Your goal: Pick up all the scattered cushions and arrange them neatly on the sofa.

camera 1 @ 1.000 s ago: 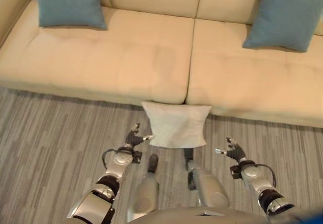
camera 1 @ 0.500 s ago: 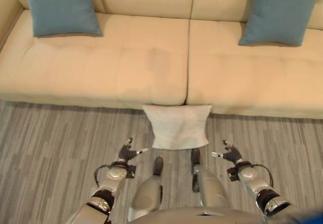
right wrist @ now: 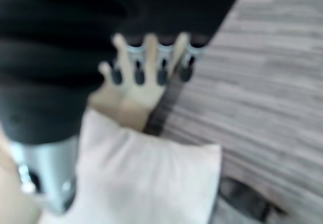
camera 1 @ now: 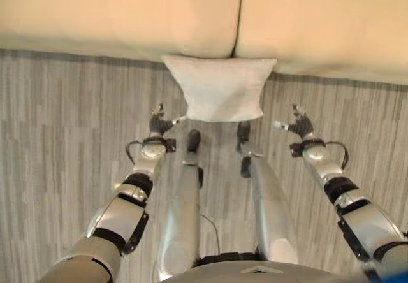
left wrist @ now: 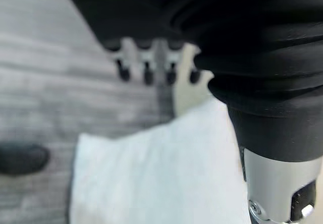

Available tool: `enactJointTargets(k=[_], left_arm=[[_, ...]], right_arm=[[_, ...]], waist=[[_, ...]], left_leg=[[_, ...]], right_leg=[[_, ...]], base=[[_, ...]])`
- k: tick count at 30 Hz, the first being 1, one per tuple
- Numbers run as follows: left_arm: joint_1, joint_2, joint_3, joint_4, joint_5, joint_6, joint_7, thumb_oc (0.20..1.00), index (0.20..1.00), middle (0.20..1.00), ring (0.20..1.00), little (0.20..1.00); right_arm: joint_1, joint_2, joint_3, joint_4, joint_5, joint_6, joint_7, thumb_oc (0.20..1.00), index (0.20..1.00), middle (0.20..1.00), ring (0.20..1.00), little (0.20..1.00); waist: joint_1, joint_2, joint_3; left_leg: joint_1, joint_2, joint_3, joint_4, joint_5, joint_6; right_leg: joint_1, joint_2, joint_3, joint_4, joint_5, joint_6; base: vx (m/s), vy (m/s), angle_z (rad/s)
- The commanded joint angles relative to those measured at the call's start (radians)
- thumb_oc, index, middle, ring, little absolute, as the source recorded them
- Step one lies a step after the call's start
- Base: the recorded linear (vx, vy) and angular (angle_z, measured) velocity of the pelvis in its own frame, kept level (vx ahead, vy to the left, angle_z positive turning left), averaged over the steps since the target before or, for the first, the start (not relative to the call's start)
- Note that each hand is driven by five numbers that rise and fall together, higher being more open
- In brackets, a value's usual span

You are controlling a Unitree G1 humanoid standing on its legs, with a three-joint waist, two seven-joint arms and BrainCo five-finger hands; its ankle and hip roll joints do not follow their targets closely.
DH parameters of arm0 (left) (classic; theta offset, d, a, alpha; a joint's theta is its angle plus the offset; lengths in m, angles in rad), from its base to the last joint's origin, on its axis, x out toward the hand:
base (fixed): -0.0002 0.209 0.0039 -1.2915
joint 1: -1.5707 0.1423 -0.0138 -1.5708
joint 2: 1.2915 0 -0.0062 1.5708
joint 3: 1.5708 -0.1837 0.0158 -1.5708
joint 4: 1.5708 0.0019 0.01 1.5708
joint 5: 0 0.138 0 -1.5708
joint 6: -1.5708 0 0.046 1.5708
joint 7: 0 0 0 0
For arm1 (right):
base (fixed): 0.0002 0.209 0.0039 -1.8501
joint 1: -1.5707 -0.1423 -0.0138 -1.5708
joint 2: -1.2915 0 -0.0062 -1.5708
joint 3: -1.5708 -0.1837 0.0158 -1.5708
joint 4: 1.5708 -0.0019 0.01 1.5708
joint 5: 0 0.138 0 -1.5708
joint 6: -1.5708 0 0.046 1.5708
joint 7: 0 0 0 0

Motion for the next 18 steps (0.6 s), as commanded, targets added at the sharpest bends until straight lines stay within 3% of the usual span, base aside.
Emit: enactJointTargets(k=[1, 4, 7, 18], left_arm=[[0.036, 0.045, 0.016, 0.030, -0.048, -0.031, 0.078, 1.000, 1.000, 1.000, 1.000, 1.000], [-0.129, 0.109, 0.016, 0.057, -0.102, -0.027, 0.113, 1.000, 1.000, 1.000, 1.000, 1.000], [-0.238, 0.169, -0.024, 0.029, -0.175, -0.029, 0.069, 1.000, 1.000, 1.000, 1.000, 1.000], [-0.440, 0.211, -0.105, -0.028, -0.238, -0.033, 0.076, 1.000, 1.000, 1.000, 1.000, 1.000]], right_arm=[[0.062, -0.044, 0.010, -0.031, 0.048, -0.041, -0.073, 1.000, 1.000, 1.000, 1.000, 1.000], [-0.135, -0.082, 0.049, 0.005, 0.082, -0.049, -0.119, 1.000, 1.000, 1.000, 1.000, 1.000], [-0.247, -0.133, 0.079, 0.027, 0.117, -0.055, -0.116, 1.000, 1.000, 1.000, 1.000, 1.000], [-0.401, -0.183, 0.122, -0.016, 0.156, -0.062, -0.130, 1.000, 1.000, 1.000, 1.000, 1.000]], waist=[[0.000, 0.011, -0.110], [-0.010, -0.004, -0.047], [-0.024, -0.005, -0.021], [-0.061, 0.007, -0.023]], left_leg=[[-0.024, 0.036, 0.059, -0.040, 0.026, -0.010], [-0.200, 0.026, 0.060, 0.069, 0.008, 0.001], [-0.335, 0.012, 0.058, 0.155, -0.013, 0.007], [-0.605, 0.004, 0.078, 0.291, -0.035, 0.012]], right_leg=[[0.004, -0.045, 0.086, 0.082, -0.075, 0.091], [-0.156, -0.039, 0.108, 0.162, -0.081, 0.091], [-0.284, -0.033, 0.126, 0.233, -0.098, 0.085], [-0.560, -0.011, 0.160, 0.356, -0.115, 0.078]], base=[[-0.04, 0.051, 0.07], [0.00, 0.068, -0.07], [0.02, 0.044, -0.08], [0.03, 0.043, -0.04]])
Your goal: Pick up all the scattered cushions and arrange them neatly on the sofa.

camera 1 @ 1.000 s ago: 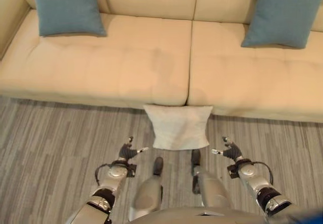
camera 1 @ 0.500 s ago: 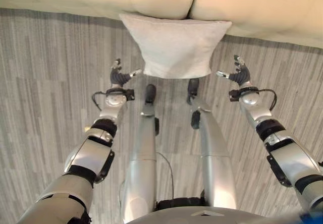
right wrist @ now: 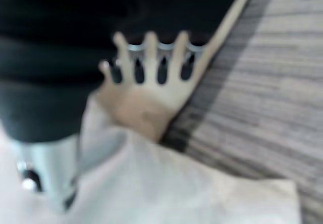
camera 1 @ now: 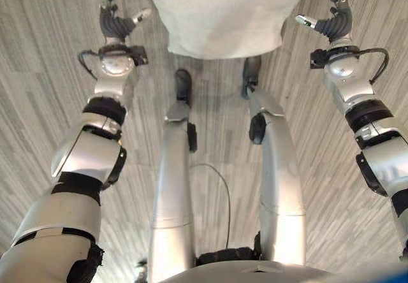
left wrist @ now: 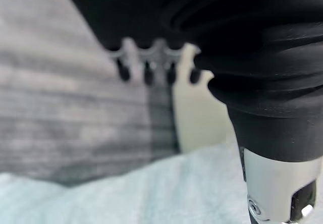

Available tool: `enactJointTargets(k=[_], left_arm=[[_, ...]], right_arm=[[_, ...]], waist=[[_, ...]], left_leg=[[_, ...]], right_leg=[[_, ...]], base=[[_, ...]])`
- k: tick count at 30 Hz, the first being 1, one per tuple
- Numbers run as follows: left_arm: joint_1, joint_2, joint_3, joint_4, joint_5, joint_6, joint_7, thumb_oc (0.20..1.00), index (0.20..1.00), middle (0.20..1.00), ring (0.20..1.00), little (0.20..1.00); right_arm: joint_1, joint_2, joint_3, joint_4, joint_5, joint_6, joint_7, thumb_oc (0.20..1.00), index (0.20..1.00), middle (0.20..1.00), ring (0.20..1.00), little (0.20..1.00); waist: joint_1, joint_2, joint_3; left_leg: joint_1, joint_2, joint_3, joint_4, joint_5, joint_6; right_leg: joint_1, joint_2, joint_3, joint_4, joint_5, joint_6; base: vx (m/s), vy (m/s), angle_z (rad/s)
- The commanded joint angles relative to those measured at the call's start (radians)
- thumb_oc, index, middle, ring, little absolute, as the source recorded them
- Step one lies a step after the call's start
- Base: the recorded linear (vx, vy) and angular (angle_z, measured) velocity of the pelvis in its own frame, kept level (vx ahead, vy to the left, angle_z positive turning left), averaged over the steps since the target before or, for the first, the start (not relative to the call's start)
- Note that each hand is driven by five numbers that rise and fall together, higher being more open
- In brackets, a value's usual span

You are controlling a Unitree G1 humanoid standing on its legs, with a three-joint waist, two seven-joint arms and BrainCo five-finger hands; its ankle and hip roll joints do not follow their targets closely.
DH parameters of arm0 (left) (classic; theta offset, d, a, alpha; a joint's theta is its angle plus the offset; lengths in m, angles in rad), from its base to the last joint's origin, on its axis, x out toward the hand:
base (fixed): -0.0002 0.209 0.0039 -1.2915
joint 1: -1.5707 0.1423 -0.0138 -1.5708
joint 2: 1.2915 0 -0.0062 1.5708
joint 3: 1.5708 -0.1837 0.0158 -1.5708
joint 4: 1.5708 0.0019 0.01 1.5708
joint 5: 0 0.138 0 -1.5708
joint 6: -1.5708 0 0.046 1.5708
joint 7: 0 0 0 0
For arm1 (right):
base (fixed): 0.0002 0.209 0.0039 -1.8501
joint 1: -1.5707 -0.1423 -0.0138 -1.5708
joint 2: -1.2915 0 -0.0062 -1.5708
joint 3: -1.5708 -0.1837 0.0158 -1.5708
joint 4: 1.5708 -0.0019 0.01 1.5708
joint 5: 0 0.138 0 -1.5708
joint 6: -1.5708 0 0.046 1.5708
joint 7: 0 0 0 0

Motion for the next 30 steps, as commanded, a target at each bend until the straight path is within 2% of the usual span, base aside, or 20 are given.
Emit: enactJointTargets(k=[1, 8, 14, 20, 24, 25, 26, 27, 30], left_arm=[[0.024, -0.012, 0.008, -0.081, -0.072, -0.040, 0.018, 1.000, 1.000, 1.000, 1.000, 1.000], [-0.048, -0.061, -0.064, -0.177, -0.056, -0.038, 0.034, 1.000, 1.000, 1.000, 1.000, 1.000], [-0.088, -0.091, -0.099, -0.192, -0.056, -0.039, 0.035, 1.000, 1.000, 1.000, 1.000, 1.000], [-0.106, -0.132, -0.131, -0.225, -0.071, -0.049, 0.029, 1.000, 1.000, 1.000, 1.000, 1.000], [-0.106, -0.147, -0.131, -0.228, -0.081, -0.053, 0.034, 1.000, 1.000, 1.000, 1.000, 1.000], [-0.109, -0.149, -0.132, -0.231, -0.082, -0.056, 0.035, 1.000, 1.000, 1.000, 1.000, 1.000], [-0.108, -0.150, -0.133, -0.236, -0.081, -0.057, 0.033, 0.664, 0.664, 0.664, 0.664, 0.664], [-0.108, -0.145, -0.130, -0.265, -0.080, -0.067, 0.036, 0.200, 0.200, 0.200, 0.200, 0.200], [-0.098, -0.138, -0.113, -0.306, -0.083, -0.082, 0.047, 0.200, 0.200, 0.200, 0.200, 0.200]], right_arm=[[0.016, -0.017, 0.027, -0.023, 0.034, -0.022, -0.024, 1.000, 1.000, 1.000, 1.000, 1.000], [-0.055, -0.051, 0.080, -0.029, 0.021, -0.002, -0.012, 1.000, 1.000, 1.000, 1.000, 1.000], [-0.116, -0.038, 0.132, -0.004, 0.042, -0.002, 0.010, 1.000, 1.000, 1.000, 1.000, 1.000], [-0.200, 0.008, 0.212, 0.032, 0.076, -0.003, 0.051, 1.000, 1.000, 1.000, 1.000, 1.000], [-0.228, 0.076, 0.236, 0.031, 0.104, -0.007, 0.066, 1.000, 1.000, 1.000, 1.000, 1.000], [-0.234, 0.095, 0.243, 0.021, 0.110, -0.008, 0.073, 0.576, 0.576, 0.576, 0.576, 0.576], [-0.236, 0.108, 0.247, 0.014, 0.119, -0.010, 0.078, 0.420, 0.420, 0.420, 0.420, 0.420], [-0.236, 0.135, 0.250, -0.040, 0.131, -0.024, 0.083, 0.200, 0.200, 0.200, 0.200, 0.200], [-0.235, 0.155, 0.234, -0.106, 0.139, -0.039, 0.080, 0.200, 0.200, 0.200, 0.200, 0.200]], waist=[[-0.006, 0.031, -0.059], [-0.003, 0.059, -0.026], [0.006, 0.079, -0.021], [0.032, 0.106, -0.021], [0.046, 0.115, -0.021], [0.049, 0.117, -0.021], [0.049, 0.117, -0.021], [0.050, 0.113, -0.021], [0.048, 0.110, -0.024]], left_leg=[[0.007, 0.021, -0.019, -0.131, 0.075, -0.031], [-0.024, 0.026, -0.024, -0.096, 0.073, -0.026], [-0.026, 0.033, -0.031, -0.104, 0.081, -0.027], [-0.030, 0.033, -0.035, -0.100, 0.091, -0.025], [-0.029, 0.033, -0.038, -0.097, 0.095, -0.022], [-0.029, 0.031, -0.036, -0.097, 0.096, -0.022], [-0.029, 0.030, -0.036, -0.096, 0.097, -0.022], [-0.025, 0.030, -0.034, -0.102, 0.103, -0.022], [-0.022, 0.030, -0.028, -0.119, 0.111, -0.024]], right_leg=[[0.017, 0.009, 0.065, 0.054, -0.098, 0.075], [-0.002, 0.020, 0.062, 0.069, -0.102, 0.071], [-0.002, 0.026, 0.056, 0.059, -0.098, 0.072], [-0.002, 0.034, 0.047, 0.052, -0.091, 0.071], [-0.002, 0.038, 0.042, 0.047, -0.086, 0.070], [-0.002, 0.038, 0.040, 0.046, -0.084, 0.070], [-0.002, 0.038, 0.038, 0.046, -0.084, 0.070], [-0.002, 0.041, 0.037, 0.049, -0.080, 0.070], [-0.002, 0.042, 0.030, 0.043, -0.074, 0.071]], base=[[0.04, 0.011, -0.15], [0.01, -0.009, -0.07], [0.00, -0.020, 0.00], [0.00, -0.017, -0.01], [0.00, 0.000, 0.00], [0.00, 0.000, 0.00], [0.00, 0.000, 0.00], [0.00, 0.000, 0.00], [0.00, 0.000, 0.00]])
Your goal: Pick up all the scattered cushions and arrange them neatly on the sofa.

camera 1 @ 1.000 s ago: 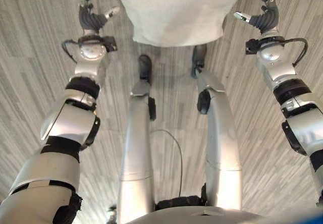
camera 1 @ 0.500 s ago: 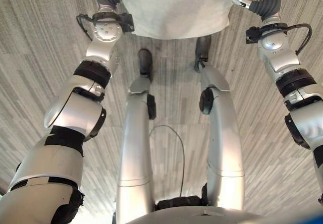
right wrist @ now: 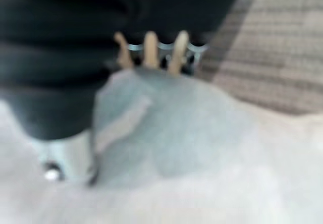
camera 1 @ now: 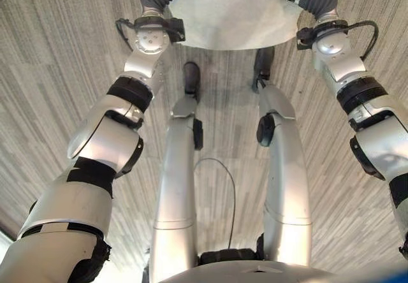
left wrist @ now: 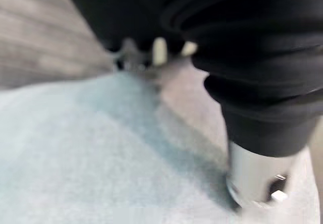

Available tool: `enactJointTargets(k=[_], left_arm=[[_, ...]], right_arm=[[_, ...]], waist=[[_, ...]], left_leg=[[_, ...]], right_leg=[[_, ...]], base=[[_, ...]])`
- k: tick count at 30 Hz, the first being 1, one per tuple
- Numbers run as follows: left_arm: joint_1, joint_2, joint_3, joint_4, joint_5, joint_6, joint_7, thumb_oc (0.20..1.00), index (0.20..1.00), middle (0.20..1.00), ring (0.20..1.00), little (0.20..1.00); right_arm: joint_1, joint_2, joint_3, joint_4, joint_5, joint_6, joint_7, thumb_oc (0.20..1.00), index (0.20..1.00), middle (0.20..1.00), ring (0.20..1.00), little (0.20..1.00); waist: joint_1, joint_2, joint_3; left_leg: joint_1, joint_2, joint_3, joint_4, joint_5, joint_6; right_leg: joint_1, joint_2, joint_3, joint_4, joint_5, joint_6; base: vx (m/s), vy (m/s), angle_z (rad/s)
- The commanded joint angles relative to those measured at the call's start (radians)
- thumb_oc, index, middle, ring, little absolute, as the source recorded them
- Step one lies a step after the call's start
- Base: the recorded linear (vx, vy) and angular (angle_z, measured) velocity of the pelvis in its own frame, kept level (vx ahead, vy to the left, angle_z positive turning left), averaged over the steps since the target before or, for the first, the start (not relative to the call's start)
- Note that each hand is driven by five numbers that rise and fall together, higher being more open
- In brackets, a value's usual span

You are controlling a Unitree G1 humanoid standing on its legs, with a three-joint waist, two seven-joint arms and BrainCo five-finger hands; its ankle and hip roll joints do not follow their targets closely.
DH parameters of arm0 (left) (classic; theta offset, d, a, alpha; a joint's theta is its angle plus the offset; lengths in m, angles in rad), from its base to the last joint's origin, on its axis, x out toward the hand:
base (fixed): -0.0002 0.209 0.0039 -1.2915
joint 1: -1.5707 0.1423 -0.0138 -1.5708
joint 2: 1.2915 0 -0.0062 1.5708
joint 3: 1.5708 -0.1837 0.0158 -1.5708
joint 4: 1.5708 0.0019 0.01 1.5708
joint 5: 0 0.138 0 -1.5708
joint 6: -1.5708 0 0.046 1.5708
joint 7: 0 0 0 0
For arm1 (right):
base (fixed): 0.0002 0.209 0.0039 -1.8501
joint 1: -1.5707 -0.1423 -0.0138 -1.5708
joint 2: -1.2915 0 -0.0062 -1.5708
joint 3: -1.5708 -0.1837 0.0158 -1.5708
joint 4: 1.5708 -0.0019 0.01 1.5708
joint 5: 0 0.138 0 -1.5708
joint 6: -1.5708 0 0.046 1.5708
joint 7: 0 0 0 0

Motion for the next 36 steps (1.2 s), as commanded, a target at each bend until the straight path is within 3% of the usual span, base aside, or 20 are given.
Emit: enactJointTargets(k=[1, 5, 9, 17, 18, 19, 23, 27, 29, 30, 36], left_arm=[[0.004, -0.034, 0.034, -0.153, 0.025, -0.084, -0.018, 0.200, 0.200, 0.200, 0.200, 0.200], [0.071, -0.050, 0.073, -0.232, 0.040, -0.102, 0.001, 0.200, 0.200, 0.200, 0.200, 0.200], [0.197, -0.081, 0.127, -0.365, 0.075, -0.116, 0.015, 0.200, 0.200, 0.200, 0.200, 0.200], [0.452, -0.107, 0.221, -0.577, 0.156, -0.117, 0.005, 0.200, 0.200, 0.200, 0.200, 0.200], [0.515, -0.114, 0.244, -0.610, 0.167, -0.115, -0.015, 0.200, 0.200, 0.200, 0.200, 0.200], [0.515, -0.114, 0.244, -0.610, 0.167, -0.115, -0.015, 0.200, 0.200, 0.200, 0.200, 0.200], [0.724, -0.135, 0.293, -0.717, 0.187, -0.129, -0.070, 0.200, 0.200, 0.200, 0.200, 0.200], [0.838, -0.137, 0.311, -0.760, 0.213, -0.123, -0.103, 0.200, 0.200, 0.200, 0.200, 0.200], [0.940, -0.134, 0.313, -0.789, 0.225, -0.117, -0.148, 0.200, 0.200, 0.200, 0.200, 0.200], [0.941, -0.134, 0.313, -0.790, 0.225, -0.116, -0.148, 0.200, 0.200, 0.200, 0.200, 0.200], [1.165, -0.144, 0.350, -0.822, 0.168, -0.094, -0.249, 0.200, 0.200, 0.200, 0.200, 0.200]], right_arm=[[-0.049, 0.092, 0.068, -0.130, -0.008, -0.083, 0.053, 0.200, 0.200, 0.200, 0.200, 0.200], [0.028, 0.111, -0.021, -0.236, 0.023, -0.117, 0.047, 0.200, 0.200, 0.200, 0.200, 0.200], [0.161, 0.043, -0.109, -0.397, -0.031, -0.138, 0.043, 0.200, 0.200, 0.200, 0.200, 0.200], [0.454, 0.023, -0.272, -0.620, -0.112, -0.160, 0.058, 0.200, 0.200, 0.200, 0.200, 0.200], [0.526, 0.029, -0.301, -0.656, -0.121, -0.169, 0.071, 0.200, 0.200, 0.200, 0.200, 0.200], [0.526, 0.029, -0.301, -0.656, -0.121, -0.169, 0.071, 0.200, 0.200, 0.200, 0.200, 0.200], [0.759, 0.064, -0.360, -0.751, -0.151, -0.175, 0.128, 0.200, 0.200, 0.200, 0.200, 0.200], [0.872, 0.079, -0.379, -0.792, -0.174, -0.167, 0.155, 0.200, 0.200, 0.200, 0.200, 0.200], [0.970, 0.087, -0.398, -0.818, -0.197, -0.157, 0.181, 0.200, 0.200, 0.200, 0.200, 0.200], [0.971, 0.087, -0.398, -0.819, -0.197, -0.157, 0.181, 0.200, 0.200, 0.200, 0.200, 0.200], [1.159, 0.096, -0.438, -0.859, -0.213, -0.138, 0.240, 0.200, 0.200, 0.200, 0.200, 0.200]], waist=[[-0.017, 0.092, -0.021], [-0.022, 0.080, -0.078], [-0.042, 0.061, -0.160], [-0.044, 0.066, -0.175], [-0.042, 0.064, -0.176], [-0.042, 0.064, -0.176], [-0.027, 0.061, -0.198], [-0.020, 0.061, -0.206], [-0.018, 0.065, -0.228], [-0.018, 0.065, -0.225], [-0.015, 0.068, -0.309]], left_leg=[[0.000, 0.012, -0.064, -0.133, 0.101, -0.029], [0.008, 0.016, -0.062, -0.185, 0.116, -0.032], [0.029, 0.021, -0.059, -0.275, 0.139, -0.042], [0.270, 0.034, -0.071, -0.444, 0.173, -0.055], [0.326, 0.037, -0.075, -0.491, 0.217, -0.060], [0.326, 0.037, -0.075, -0.491, 0.217, -0.060], [0.575, 0.032, -0.100, -0.581, 0.226, -0.064], [0.732, 0.034, -0.105, -0.632, 0.229, -0.066], [0.889, 0.037, -0.107, -0.691, 0.232, -0.069], [0.895, 0.037, -0.108, -0.693, 0.232, -0.069], [1.222, 0.067, -0.099, -0.864, 0.255, -0.081]], right_leg=[[0.026, 0.014, -0.009, 0.061, -0.118, 0.074], [0.026, 0.012, -0.017, 0.032, -0.114, 0.076], [0.028, 0.014, -0.019, -0.008, -0.105, 0.080], [0.260, 0.008, -0.047, -0.130, -0.101, 0.085], [0.321, 0.007, -0.056, -0.172, -0.072, 0.076], [0.321, 0.007, -0.056, -0.172, -0.072, 0.076], [0.573, -0.004, -0.083, -0.268, -0.083, 0.064], [0.741, -0.008, -0.107, -0.333, -0.085, 0.062], [0.908, -0.009, -0.135, -0.398, -0.087, 0.062], [0.914, -0.008, -0.135, -0.400, -0.086, 0.062], [1.260, 0.013, -0.182, -0.560, -0.078, 0.074]], base=[[0.00, 0.000, 0.00], [0.00, -0.012, 0.03], [-0.01, -0.015, 0.06], [-0.03, -0.016, 0.03], [-0.07, -0.015, 0.08], [-0.09, -0.033, 0.05], [0.01, -0.022, 0.05], [0.05, -0.010, 0.07], [0.10, -0.005, 0.05], [0.10, -0.007, 0.10], [0.13, -0.001, 0.13]])
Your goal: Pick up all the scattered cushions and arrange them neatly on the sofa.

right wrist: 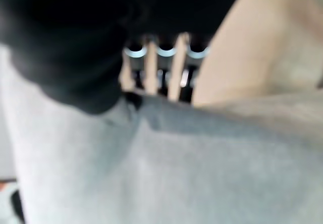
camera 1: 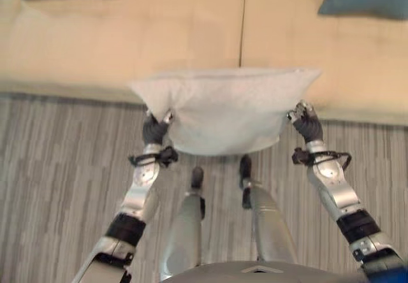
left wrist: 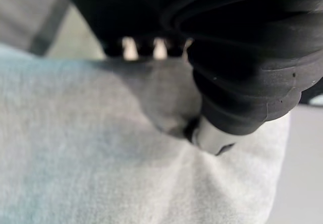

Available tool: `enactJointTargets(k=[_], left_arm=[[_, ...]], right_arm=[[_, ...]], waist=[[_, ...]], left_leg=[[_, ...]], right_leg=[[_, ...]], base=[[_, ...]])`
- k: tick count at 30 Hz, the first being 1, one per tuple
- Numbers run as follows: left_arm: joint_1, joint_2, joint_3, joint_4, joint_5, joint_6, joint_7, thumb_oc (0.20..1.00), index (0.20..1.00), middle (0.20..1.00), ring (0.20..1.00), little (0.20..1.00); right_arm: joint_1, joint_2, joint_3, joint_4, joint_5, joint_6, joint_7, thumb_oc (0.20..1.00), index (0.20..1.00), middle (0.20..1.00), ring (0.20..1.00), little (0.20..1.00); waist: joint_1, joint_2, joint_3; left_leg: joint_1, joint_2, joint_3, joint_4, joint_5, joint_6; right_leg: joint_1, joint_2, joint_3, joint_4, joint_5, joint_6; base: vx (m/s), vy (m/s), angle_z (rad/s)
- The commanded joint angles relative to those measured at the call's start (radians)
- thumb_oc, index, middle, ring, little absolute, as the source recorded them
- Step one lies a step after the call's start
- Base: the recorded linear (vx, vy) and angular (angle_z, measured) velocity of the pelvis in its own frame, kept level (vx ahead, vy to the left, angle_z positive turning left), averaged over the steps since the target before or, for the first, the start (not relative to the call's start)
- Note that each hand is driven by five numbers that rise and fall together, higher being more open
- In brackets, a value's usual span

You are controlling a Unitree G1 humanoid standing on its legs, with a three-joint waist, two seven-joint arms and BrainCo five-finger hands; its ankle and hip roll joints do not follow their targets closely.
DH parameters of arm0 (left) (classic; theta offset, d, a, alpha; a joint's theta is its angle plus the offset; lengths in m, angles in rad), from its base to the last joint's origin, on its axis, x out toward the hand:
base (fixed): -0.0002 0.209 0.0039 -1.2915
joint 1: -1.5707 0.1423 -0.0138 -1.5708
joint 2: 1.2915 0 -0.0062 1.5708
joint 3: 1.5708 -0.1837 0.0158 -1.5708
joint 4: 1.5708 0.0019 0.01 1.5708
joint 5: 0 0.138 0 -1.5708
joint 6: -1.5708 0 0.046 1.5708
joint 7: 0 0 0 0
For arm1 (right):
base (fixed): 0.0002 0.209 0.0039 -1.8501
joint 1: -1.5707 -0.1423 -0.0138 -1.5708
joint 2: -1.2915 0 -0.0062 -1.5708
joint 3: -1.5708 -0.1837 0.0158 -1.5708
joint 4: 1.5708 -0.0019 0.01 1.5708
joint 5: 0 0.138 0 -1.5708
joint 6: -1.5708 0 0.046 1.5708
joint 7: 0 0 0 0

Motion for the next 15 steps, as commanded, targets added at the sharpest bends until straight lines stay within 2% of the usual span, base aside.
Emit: enactJointTargets(k=[1, 4, 5, 8, 12, 15], left_arm=[[-0.011, -0.013, 0.003, -0.113, 0.000, -0.047, -0.111, 0.200, 0.200, 0.200, 0.200, 0.200], [0.045, -0.017, 0.017, -0.118, -0.016, -0.032, -0.134, 0.200, 0.200, 0.200, 0.200, 0.200], [0.075, -0.019, 0.017, -0.107, -0.011, -0.017, -0.149, 0.200, 0.200, 0.200, 0.200, 0.200], [0.093, -0.020, 0.015, -0.108, -0.003, -0.005, -0.156, 0.200, 0.200, 0.200, 0.200, 0.200], [0.104, -0.020, 0.012, -0.091, 0.001, 0.005, -0.163, 0.200, 0.200, 0.200, 0.200, 0.200], [0.097, -0.027, 0.001, -0.089, -0.004, 0.012, -0.169, 0.200, 0.200, 0.200, 0.200, 0.200]], right_arm=[[0.018, 0.001, -0.042, -0.097, -0.020, -0.057, 0.046, 0.200, 0.200, 0.200, 0.200, 0.200], [0.064, 0.001, -0.050, -0.092, -0.033, -0.048, 0.056, 0.200, 0.200, 0.200, 0.200, 0.200], [0.095, -0.002, -0.060, -0.083, -0.053, -0.035, 0.060, 0.200, 0.200, 0.200, 0.200, 0.200], [0.117, -0.003, -0.064, -0.080, -0.065, -0.028, 0.058, 0.200, 0.200, 0.200, 0.200, 0.200], [0.133, -0.006, -0.058, -0.065, -0.079, -0.021, 0.066, 0.200, 0.200, 0.200, 0.200, 0.200], [0.158, -0.006, -0.069, -0.068, -0.085, -0.016, 0.064, 0.200, 0.200, 0.200, 0.200, 0.200]], waist=[[-0.011, 0.019, -0.091], [-0.009, 0.016, -0.115], [-0.003, 0.008, -0.140], [-0.001, 0.000, -0.153], [0.004, -0.023, -0.163], [-0.003, -0.030, -0.165]], left_leg=[[0.074, 0.034, 0.011, -0.171, 0.154, -0.060], [0.148, 0.045, 0.004, -0.195, 0.152, -0.068], [0.186, 0.055, -0.007, -0.186, 0.146, -0.077], [0.199, 0.056, -0.018, -0.166, 0.141, -0.087], [0.188, 0.044, -0.037, -0.075, 0.131, -0.101], [0.166, 0.048, 0.019, -0.048, 0.140, -0.105]], right_leg=[[0.138, 0.016, -0.017, -0.044, -0.053, 0.079], [0.226, 0.029, -0.024, -0.081, -0.061, 0.075], [0.292, 0.044, -0.036, -0.110, -0.076, 0.064], [0.336, 0.058, -0.045, -0.127, -0.087, 0.054], [0.392, 0.070, -0.057, -0.155, -0.097, 0.036], [0.425, 0.061, -0.089, -0.170, -0.102, 0.034]], base=[[0.14, -0.040, 0.09], [0.10, -0.079, 0.13], [0.09, -0.119, 0.28], [0.08, -0.132, 0.37], [0.03, -0.075, 0.30], [0.05, -0.019, 0.25]])
